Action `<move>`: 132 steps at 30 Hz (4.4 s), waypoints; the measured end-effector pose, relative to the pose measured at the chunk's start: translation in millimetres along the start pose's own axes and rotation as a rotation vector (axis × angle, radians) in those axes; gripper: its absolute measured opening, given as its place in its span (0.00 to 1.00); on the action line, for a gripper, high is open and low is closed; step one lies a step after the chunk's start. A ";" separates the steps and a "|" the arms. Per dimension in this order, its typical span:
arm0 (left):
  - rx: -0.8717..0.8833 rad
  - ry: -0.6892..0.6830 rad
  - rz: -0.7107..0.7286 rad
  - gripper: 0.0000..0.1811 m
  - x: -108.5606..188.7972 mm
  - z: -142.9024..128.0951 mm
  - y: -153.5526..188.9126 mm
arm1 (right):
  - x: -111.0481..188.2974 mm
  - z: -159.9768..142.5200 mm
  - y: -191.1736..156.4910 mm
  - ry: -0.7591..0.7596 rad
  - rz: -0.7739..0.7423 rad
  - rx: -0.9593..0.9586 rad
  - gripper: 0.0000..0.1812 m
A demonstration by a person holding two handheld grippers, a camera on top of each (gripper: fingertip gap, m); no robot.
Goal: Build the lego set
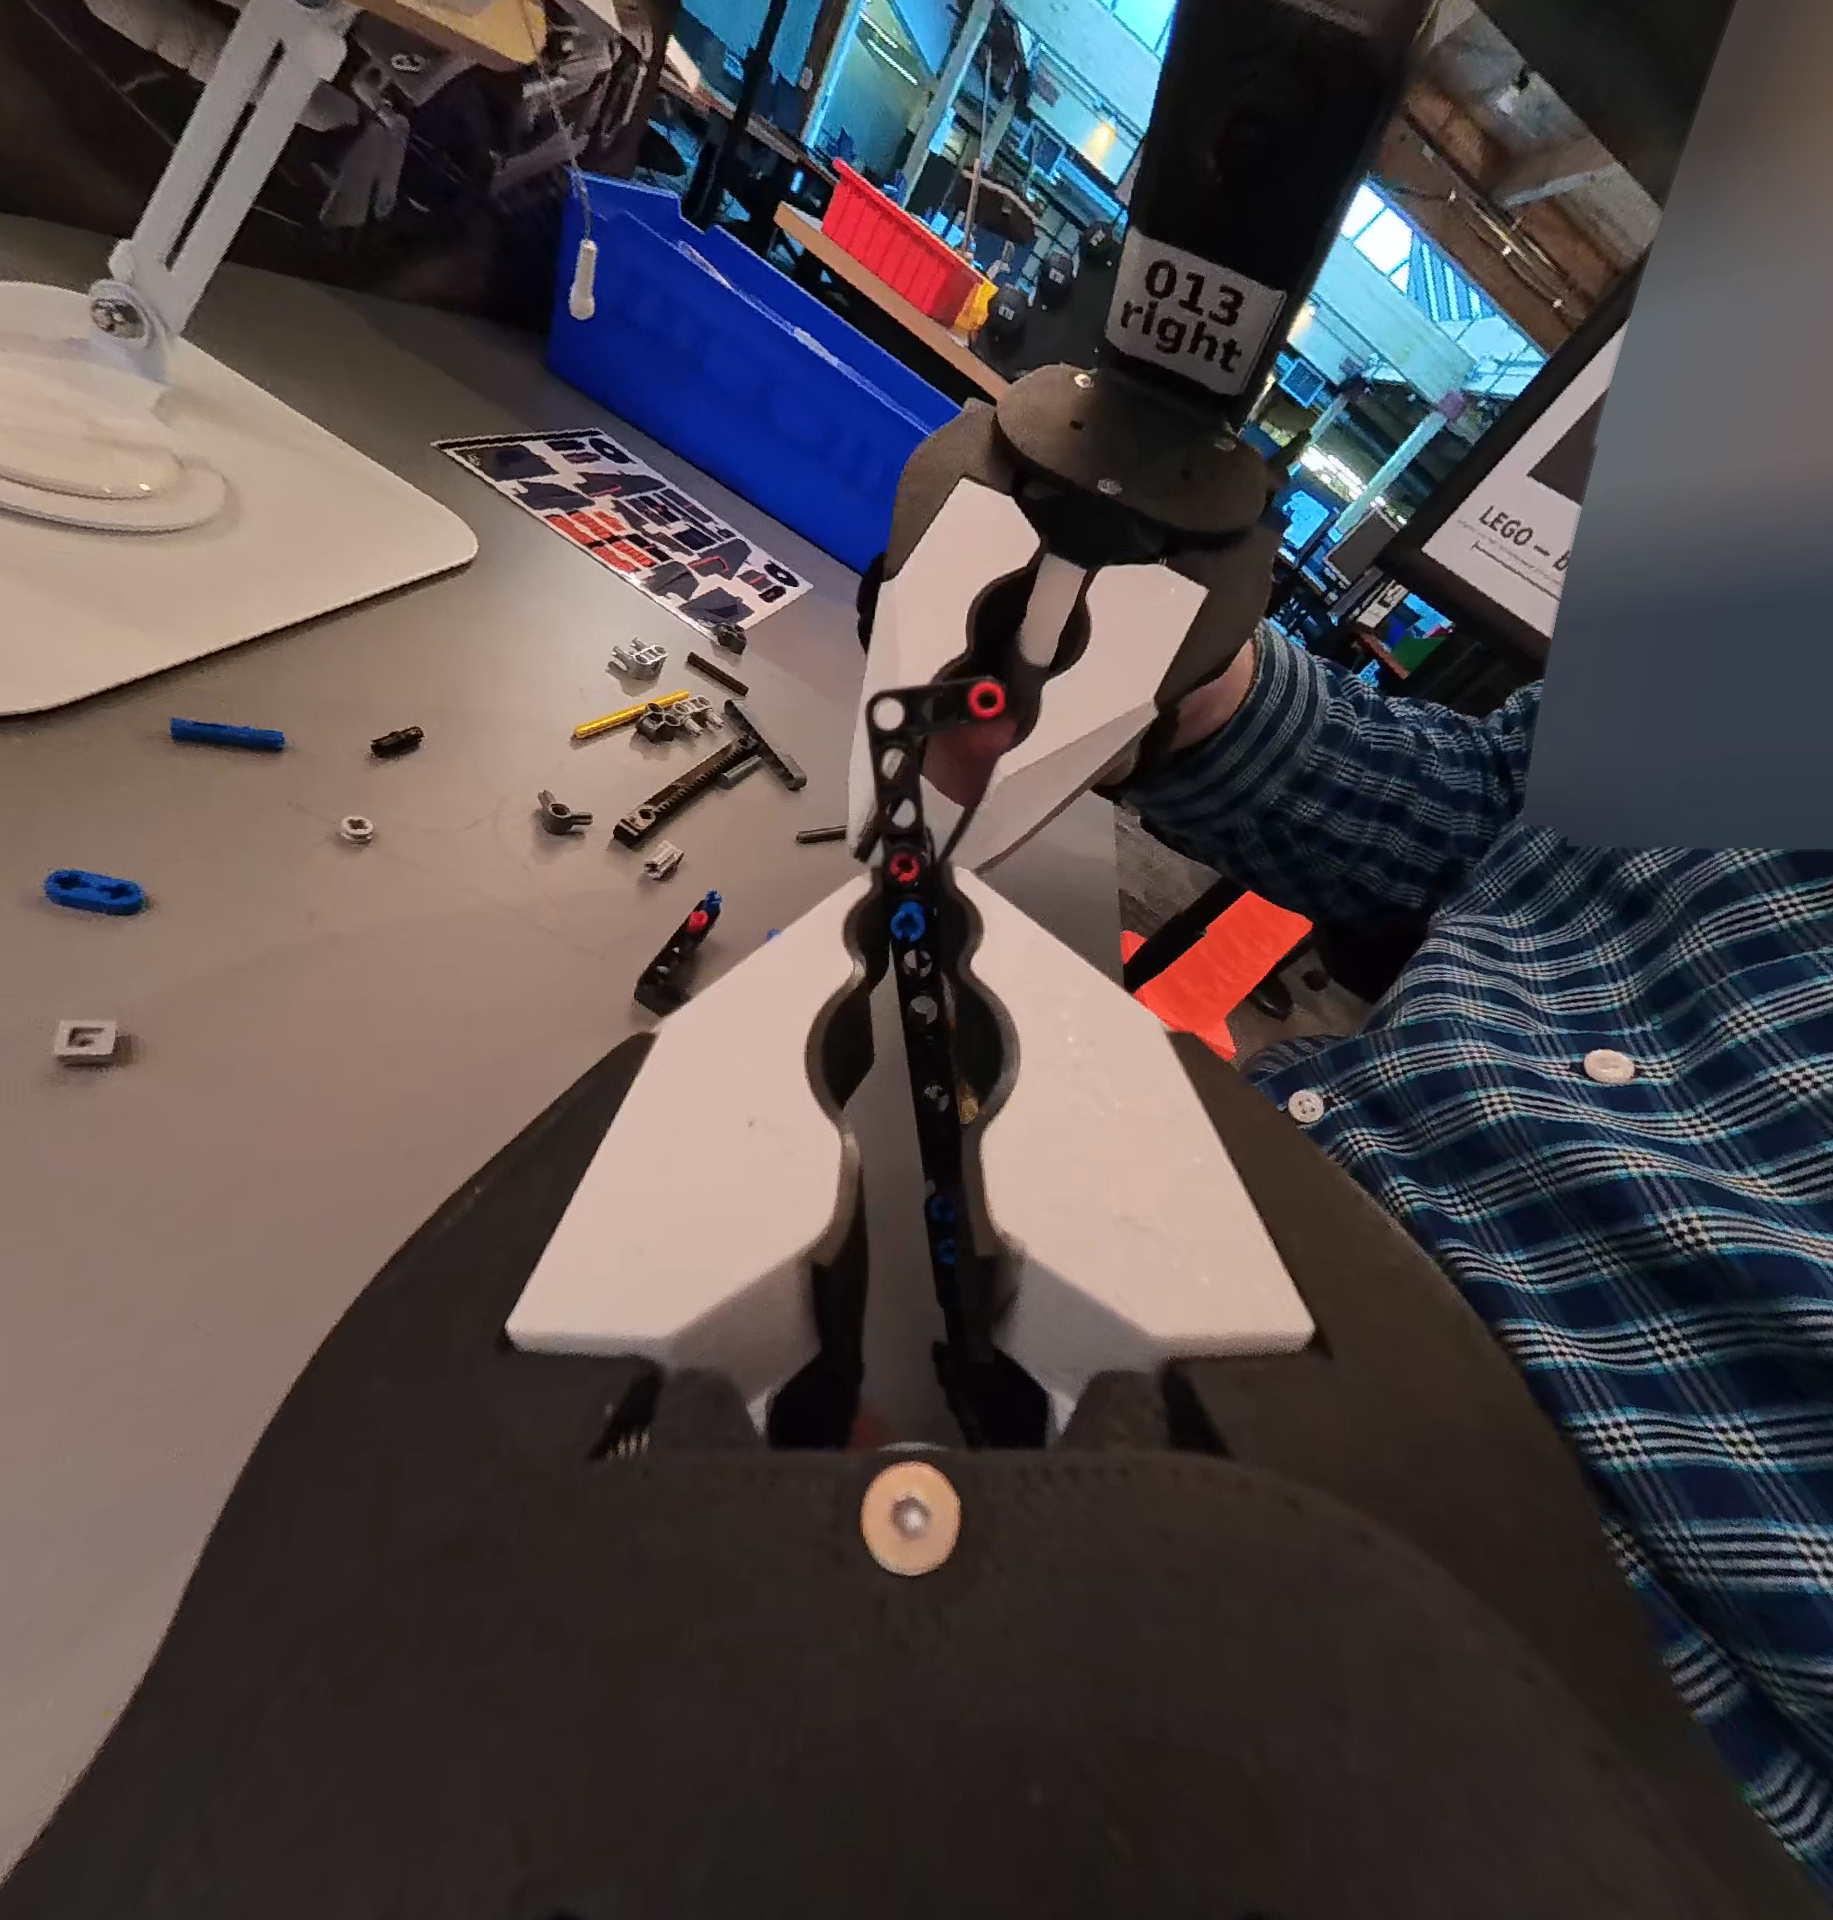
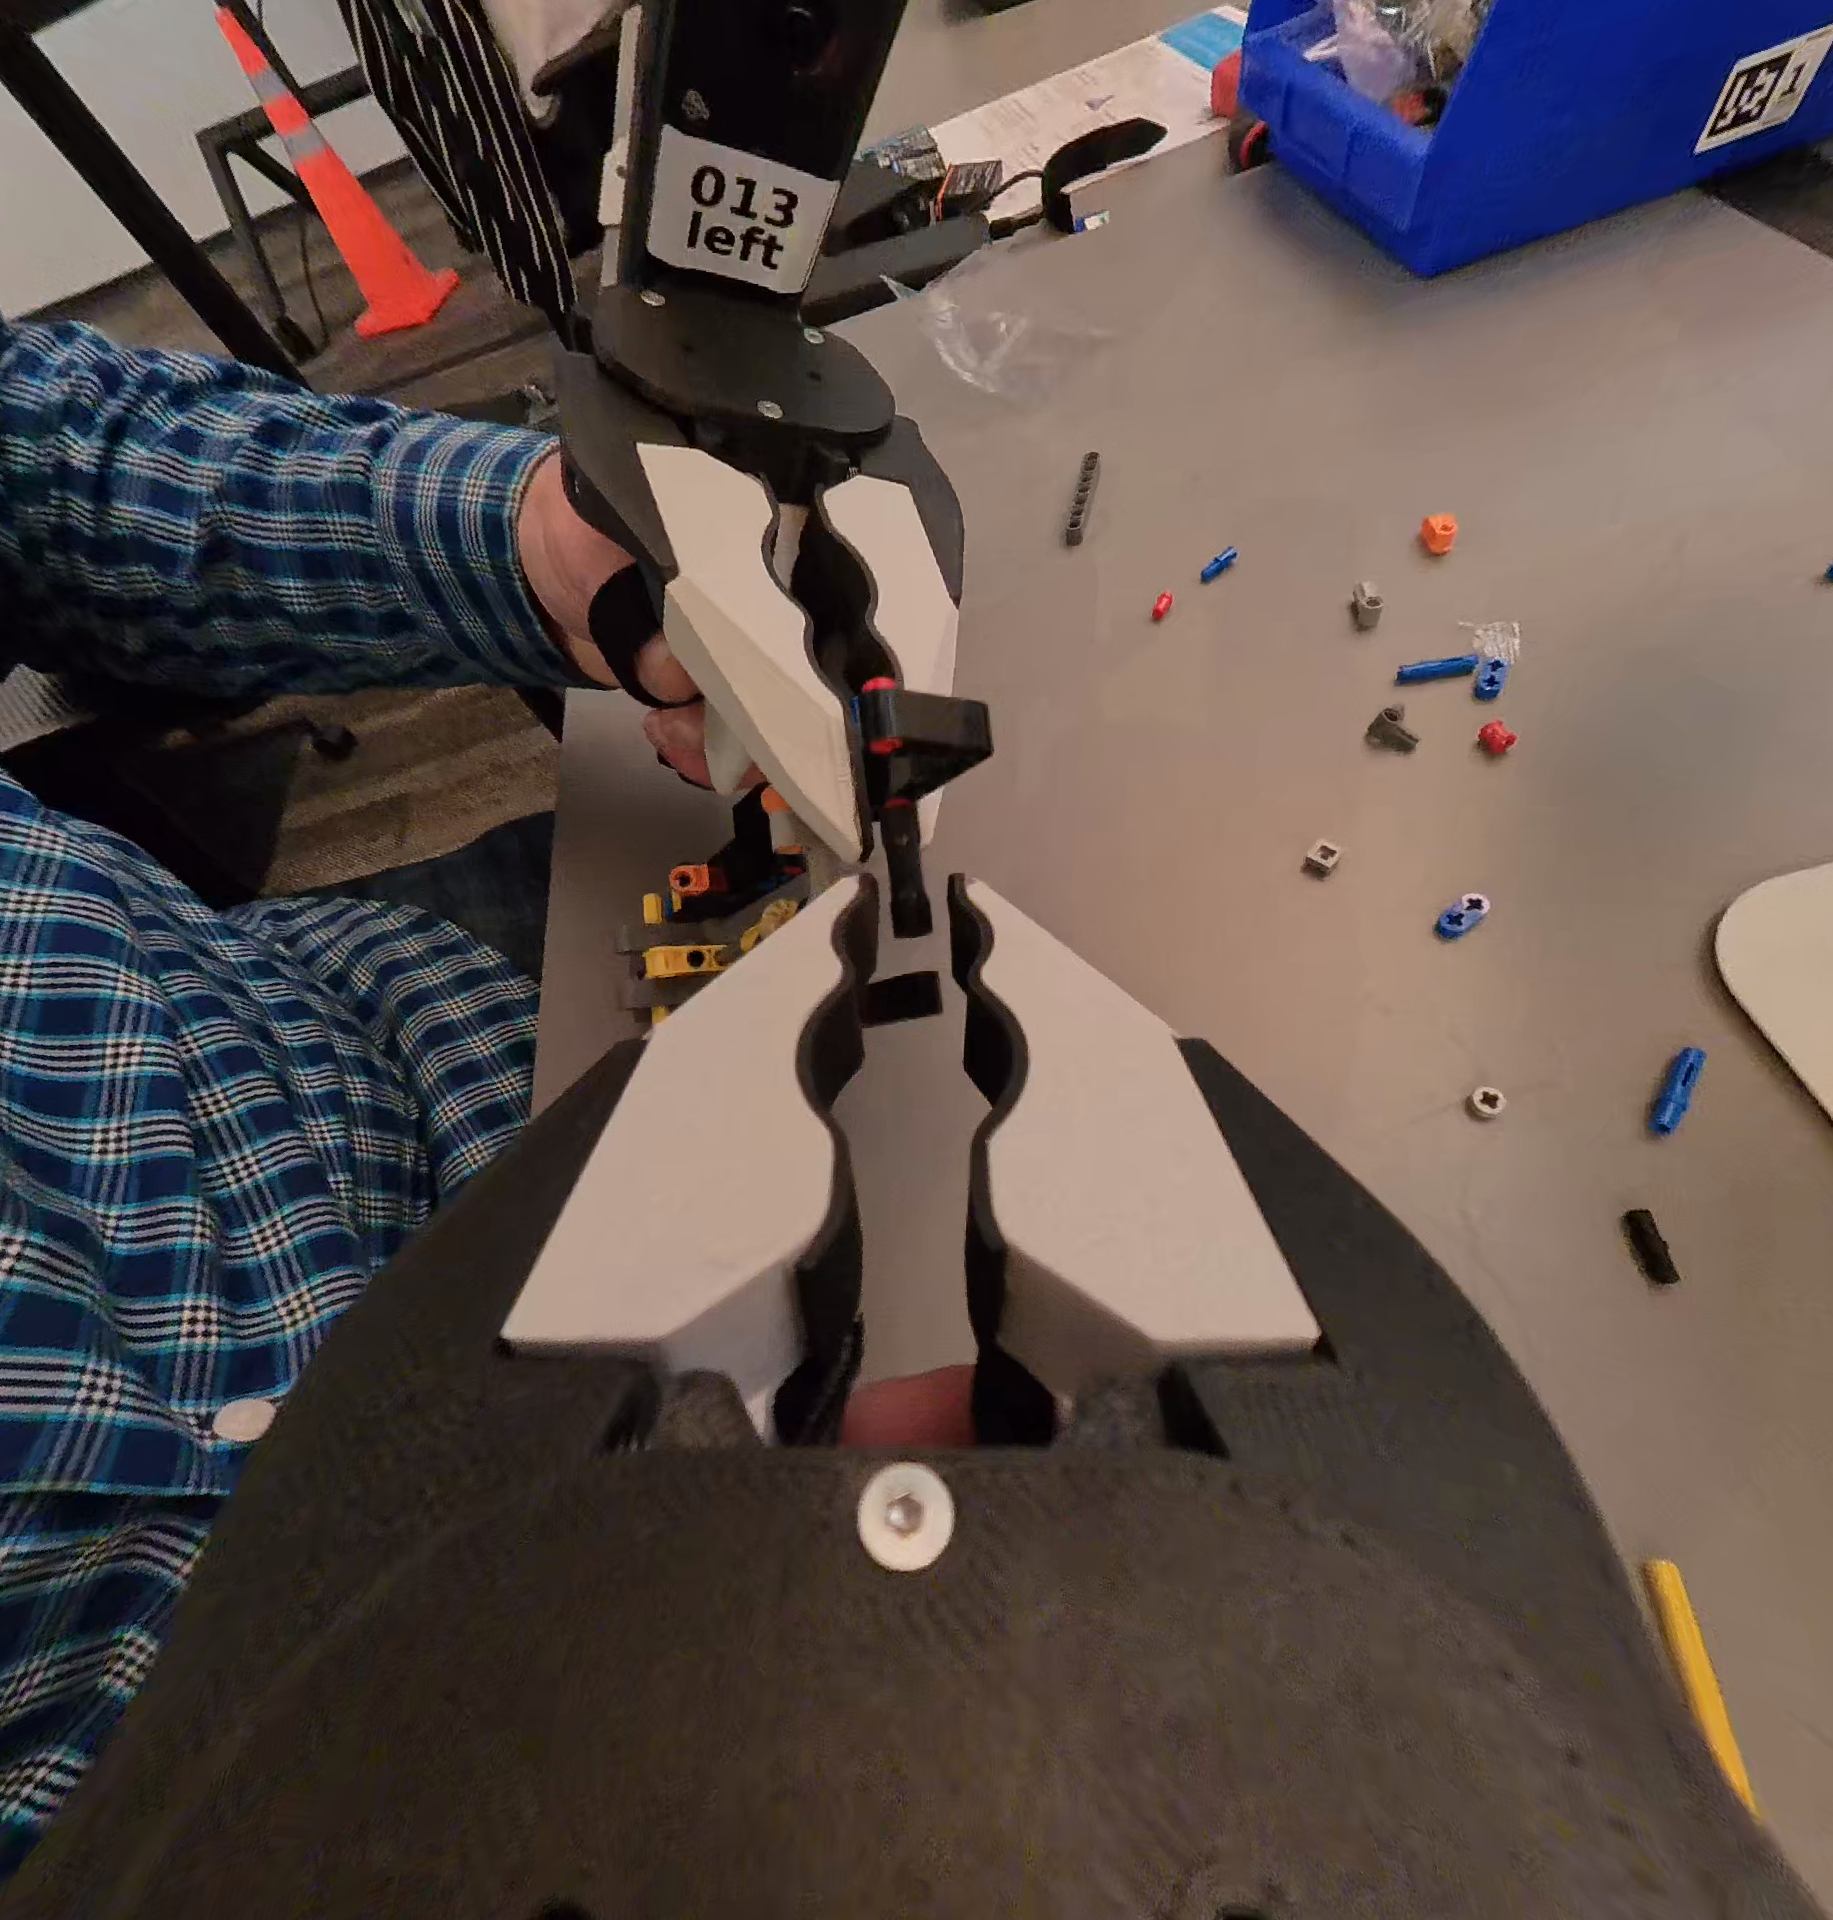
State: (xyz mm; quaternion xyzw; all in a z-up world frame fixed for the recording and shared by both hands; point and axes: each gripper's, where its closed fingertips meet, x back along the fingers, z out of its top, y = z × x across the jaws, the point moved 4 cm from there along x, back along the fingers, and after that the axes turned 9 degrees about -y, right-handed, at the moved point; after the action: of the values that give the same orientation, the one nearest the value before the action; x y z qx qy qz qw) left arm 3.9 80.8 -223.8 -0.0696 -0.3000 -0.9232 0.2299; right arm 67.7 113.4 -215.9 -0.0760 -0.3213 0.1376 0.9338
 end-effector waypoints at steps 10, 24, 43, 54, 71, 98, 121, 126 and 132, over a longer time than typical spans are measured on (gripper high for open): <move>-0.032 0.007 0.022 0.03 -0.7 1.9 4.7 | -1.2 2.6 -5.5 -0.022 -0.067 0.111 0.02; -0.079 0.015 0.126 0.03 -2.9 8.2 11.0 | 2.8 1.7 -8.4 0.006 -0.222 0.250 0.02; -0.263 -0.083 0.332 0.05 -11.0 12.5 21.5 | 8.4 -8.4 -8.7 0.166 -0.135 0.168 0.02; -0.145 -0.110 0.261 0.09 -9.4 2.8 8.1 | 4.5 -12.0 -1.8 0.098 -0.078 -0.017 0.02; -0.027 -0.044 0.131 0.03 -7.4 4.0 4.9 | -0.9 -3.5 -4.5 -0.011 -0.185 0.076 0.03; 0.129 0.102 0.029 0.03 -2.7 8.4 -1.4 | -0.2 5.8 -4.3 -0.138 -0.409 0.285 0.02; 0.169 0.131 -0.052 0.03 -4.0 6.5 1.9 | 4.3 3.8 -6.3 -0.092 -0.268 0.192 0.02; 0.174 0.138 -0.081 0.03 -3.0 9.2 4.1 | 7.3 7.1 -8.0 -0.074 -0.254 0.203 0.02; 0.180 0.144 -0.087 0.03 -3.2 7.3 3.9 | 6.6 6.8 -8.8 -0.089 -0.258 0.205 0.02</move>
State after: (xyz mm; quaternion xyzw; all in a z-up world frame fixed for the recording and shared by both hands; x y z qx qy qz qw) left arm 8.6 83.5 -216.7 0.0308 -0.3670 -0.9043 0.2159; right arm 70.3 107.4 -204.7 0.0675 -0.3537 0.0517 0.9315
